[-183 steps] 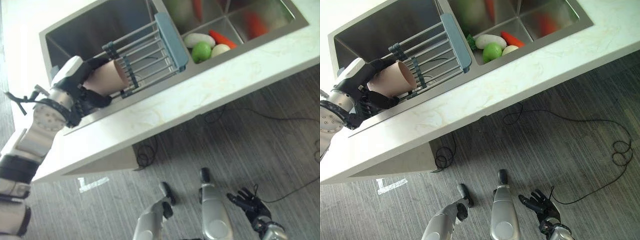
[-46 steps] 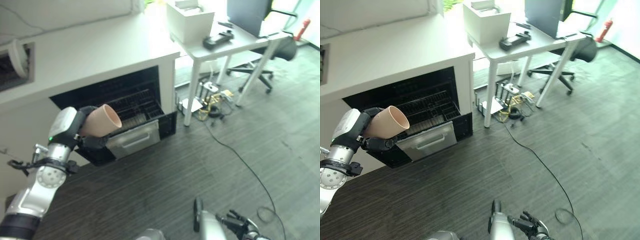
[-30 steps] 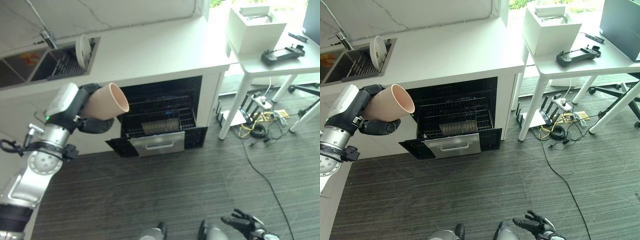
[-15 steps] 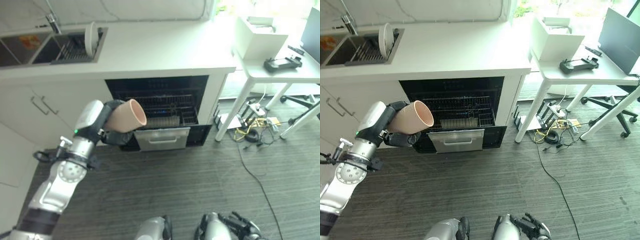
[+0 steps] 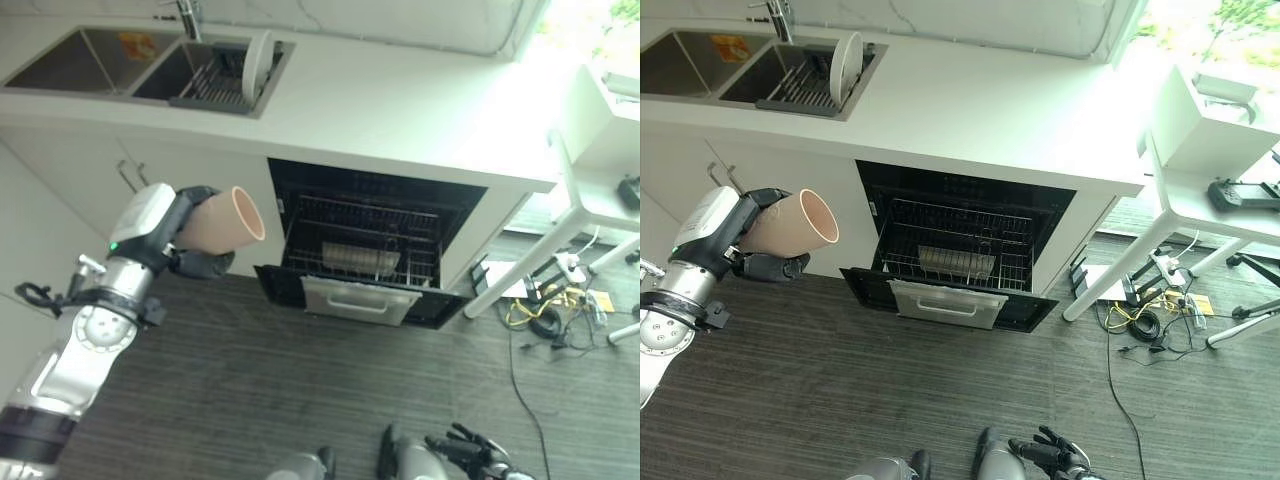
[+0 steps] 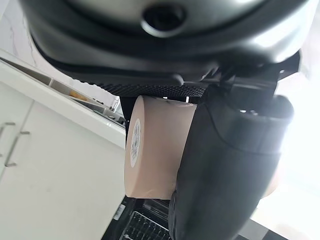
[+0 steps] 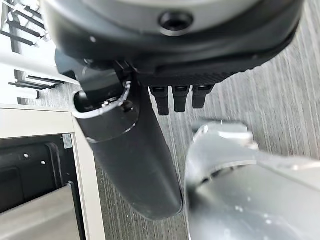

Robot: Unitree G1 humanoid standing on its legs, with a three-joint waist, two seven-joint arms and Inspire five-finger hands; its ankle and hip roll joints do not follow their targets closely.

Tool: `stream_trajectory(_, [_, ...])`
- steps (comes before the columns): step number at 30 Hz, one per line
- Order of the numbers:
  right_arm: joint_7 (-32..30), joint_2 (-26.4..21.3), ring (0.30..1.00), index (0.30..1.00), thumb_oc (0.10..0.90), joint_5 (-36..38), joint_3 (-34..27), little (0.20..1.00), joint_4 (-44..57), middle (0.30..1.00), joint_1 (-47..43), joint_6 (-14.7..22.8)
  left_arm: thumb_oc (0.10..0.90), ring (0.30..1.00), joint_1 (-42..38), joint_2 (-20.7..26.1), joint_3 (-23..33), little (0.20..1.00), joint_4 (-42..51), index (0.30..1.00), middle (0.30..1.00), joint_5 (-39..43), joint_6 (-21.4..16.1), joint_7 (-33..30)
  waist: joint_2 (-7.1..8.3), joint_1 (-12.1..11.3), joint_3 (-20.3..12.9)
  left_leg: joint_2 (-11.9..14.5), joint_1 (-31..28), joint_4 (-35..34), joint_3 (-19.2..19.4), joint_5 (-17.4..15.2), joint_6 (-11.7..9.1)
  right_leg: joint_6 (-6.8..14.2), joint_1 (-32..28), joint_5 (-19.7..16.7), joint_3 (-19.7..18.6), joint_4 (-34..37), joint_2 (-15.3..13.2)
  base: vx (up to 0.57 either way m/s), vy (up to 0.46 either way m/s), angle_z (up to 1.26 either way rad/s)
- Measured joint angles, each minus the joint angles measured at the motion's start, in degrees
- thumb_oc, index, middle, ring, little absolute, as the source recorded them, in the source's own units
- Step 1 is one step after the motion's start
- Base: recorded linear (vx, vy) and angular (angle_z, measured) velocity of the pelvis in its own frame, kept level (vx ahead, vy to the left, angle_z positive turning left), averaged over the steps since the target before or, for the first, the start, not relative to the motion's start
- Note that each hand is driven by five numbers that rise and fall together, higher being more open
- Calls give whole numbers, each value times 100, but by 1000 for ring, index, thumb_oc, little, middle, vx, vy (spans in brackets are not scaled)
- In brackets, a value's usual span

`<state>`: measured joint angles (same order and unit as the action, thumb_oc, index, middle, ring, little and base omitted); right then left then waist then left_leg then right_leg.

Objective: Place the dishes in the dishwasher.

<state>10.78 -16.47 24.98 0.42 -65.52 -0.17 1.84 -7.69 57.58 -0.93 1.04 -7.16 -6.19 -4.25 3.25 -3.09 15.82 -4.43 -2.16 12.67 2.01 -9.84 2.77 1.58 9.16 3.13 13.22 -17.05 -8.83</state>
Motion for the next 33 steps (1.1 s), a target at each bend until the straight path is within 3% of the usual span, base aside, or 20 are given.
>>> stream_trajectory(2, [15, -96, 900, 900, 800, 3, 0, 900, -69, 900, 36, 9, 400, 300, -39, -35, -45, 300, 28, 300, 300, 4, 9, 8, 40, 53, 2, 172, 21, 157, 563, 282, -425, -181, -115, 99, 221, -173, -46, 139, -285, 48])
stream_trajectory(4, [67, -214, 900, 900, 800, 3, -4, 900, -62, 900, 180, 96, 400, 300, -125, 0, -47, 300, 131, 300, 300, 10, -14, 7, 88, 168, 3, 361, 118, 603, 1200, 338, -474, -316, -410, 391, 347, -58, -62, 124, -187, 61])
stream_trajectory(6, [95, -328, 900, 900, 800, 112, -121, 900, -47, 900, 227, 214, 400, 300, -418, -36, -120, 300, 164, 300, 300, 27, -80, 0, -22, 212, 15, 554, 557, 1245, 1668, 242, -501, -441, -478, 544, 562, 28, 51, 153, 4, 57])
stream_trajectory(7, [87, -358, 900, 900, 800, 126, -226, 900, -46, 900, 193, 225, 400, 300, -460, -57, -120, 300, 170, 300, 300, 37, -142, -5, -92, 205, 20, 539, 722, 1307, 1677, 145, -440, -483, -480, 530, 599, 111, 110, 165, 87, 27])
stream_trajectory(9, [88, -407, 900, 900, 800, 149, -209, 900, -66, 900, 18, 205, 400, 300, -380, -54, -120, 300, 139, 300, 300, 64, -186, -5, -153, 103, 45, 122, 753, 495, 1176, 79, -330, -476, -475, 522, 392, 148, 168, 161, 114, -40])
stream_trajectory(10, [99, -433, 900, 900, 800, 151, -156, 900, -39, 900, -120, 215, 400, 300, -195, -74, -113, 300, 135, 300, 300, 162, -186, -6, -288, 109, 68, 5, 832, 132, 888, 103, -314, -470, -555, 525, 300, 188, 275, 210, 149, -58])
stream_trajectory(12, [66, -473, 900, 900, 800, 171, -110, 900, 26, 900, -160, 219, 400, 300, -79, -531, -116, 300, 152, 300, 300, 183, -205, -6, -592, 158, 88, 215, 1139, 206, 843, 193, -297, -379, -668, 597, 264, 225, 481, 236, 166, -41])
stream_trajectory(13, [37, -428, 900, 900, 800, 204, -101, 900, -3, 900, -181, 211, 400, 300, -7, -846, -114, 300, 191, 300, 300, 178, -265, -12, -765, 136, 43, 288, 1246, 303, 594, 279, -306, -379, -687, 665, 210, 195, 552, 164, 142, -44])
stream_trajectory(15, [4, -324, 900, 900, 800, 199, 86, 900, -42, 900, -186, 158, 400, 300, 285, -1057, -123, 300, 332, 300, 300, 60, -308, 1, -798, 120, 21, 379, 1155, 230, 236, 383, -218, -350, -665, 732, 22, 63, 603, 111, 110, -51])
stream_trajectory(17, [-79, -229, 900, 900, 800, 198, 109, 900, 9, 900, -117, 146, 400, 300, 268, -1090, -127, 300, 426, 300, 300, -59, -303, 5, -762, 130, 20, 450, 1112, 170, 542, 676, 26, -208, -644, 796, -106, 27, 582, 95, 102, -31])
stream_trajectory(19, [-150, -147, 900, 900, 800, 198, 120, 900, 67, 900, 27, 131, 400, 300, 202, -1050, -104, 300, 375, 300, 300, -142, -285, -1, -712, 127, -8, 437, 1055, 284, 692, 547, 198, 24, -710, 703, -72, -109, 498, 49, 54, -28])
stream_trajectory(21, [-182, -81, 900, 900, 800, 197, 123, 900, 90, 900, 21, 134, 400, 300, 36, -964, -120, 300, 265, 300, 300, -267, -272, -5, -705, 177, 3, 434, 886, 374, 749, 377, 350, 377, -98, 556, 38, -1654, 163, 59, -136, -21])
stream_trajectory(22, [-173, -89, 900, 900, 800, 198, 116, 900, 186, 900, 33, 112, 400, 300, -58, -870, -143, 300, 154, 300, 300, -272, -272, -7, -701, 160, 15, 401, 795, 392, 794, 309, 362, 458, 256, 604, 57, -2381, -163, 73, -321, -15])
stream_trajectory(23, [-148, -92, 900, 900, 800, 193, 112, 900, 180, 900, 15, 107, 400, 300, -85, -770, -132, 300, 76, 300, 300, -272, -230, -44, -734, 151, 13, 385, 670, 285, 918, 265, 287, 548, 192, 622, 61, -1895, -456, 88, -388, -21])
stream_trajectory(24, [-148, -50, 900, 900, 800, 165, 138, 900, 176, 900, -16, 113, 400, 300, -98, -551, -132, 300, 74, 300, 300, -270, -249, -68, -681, 97, -4, 354, 624, 206, 963, 285, 283, 648, 22, 542, -2, -839, -690, 82, -359, -13])
stream_trajectory(26, [-153, -29, 900, 900, 800, 18, 157, 900, 147, 900, -70, 107, 400, 300, -102, -294, -132, 300, -80, 300, 300, -260, -245, -181, -593, 135, -14, 232, 675, 253, 948, 205, 287, 1120, -186, 125, -296, 214, -883, 81, -311, 2])
stream_trajectory(27, [-156, -10, 900, 900, 800, -22, 154, 900, 154, 900, -88, 95, 400, 300, -104, -217, -128, 300, -169, 300, 300, -247, -247, -183, -568, 115, -13, 220, 715, 339, 925, 173, 305, 1117, -199, 67, -473, 296, -884, 79, -353, 0])
stream_trajectory(31, [-79, -3, 900, 900, 800, -235, 182, 900, 167, 900, 45, 20, 400, 300, 62, -174, -48, 300, -245, 300, 300, -200, -245, -188, -310, -65, -126, 227, 718, 329, 1053, 185, 225, 958, -218, 135, -148, -70, -772, 6, -206, -10])
stream_trajectory(32, [-76, -3, 900, 900, 800, -245, 211, 900, 177, 900, 71, 14, 400, 300, 63, -175, -48, 300, -242, 300, 300, -199, -247, -188, -218, -75, -134, 229, 735, 329, 1040, 220, 184, 847, -328, 106, -117, 37, -674, -18, -141, 0])
stream_trajectory(33, [-105, -35, 900, 900, 800, -228, 193, 900, 167, 900, 66, 14, 400, 300, 83, -230, -57, 300, -228, 300, 300, -200, -248, -186, -254, -58, -134, 326, 777, 338, 1008, 239, 117, 678, -380, 55, -51, 126, -575, -24, -113, 7])
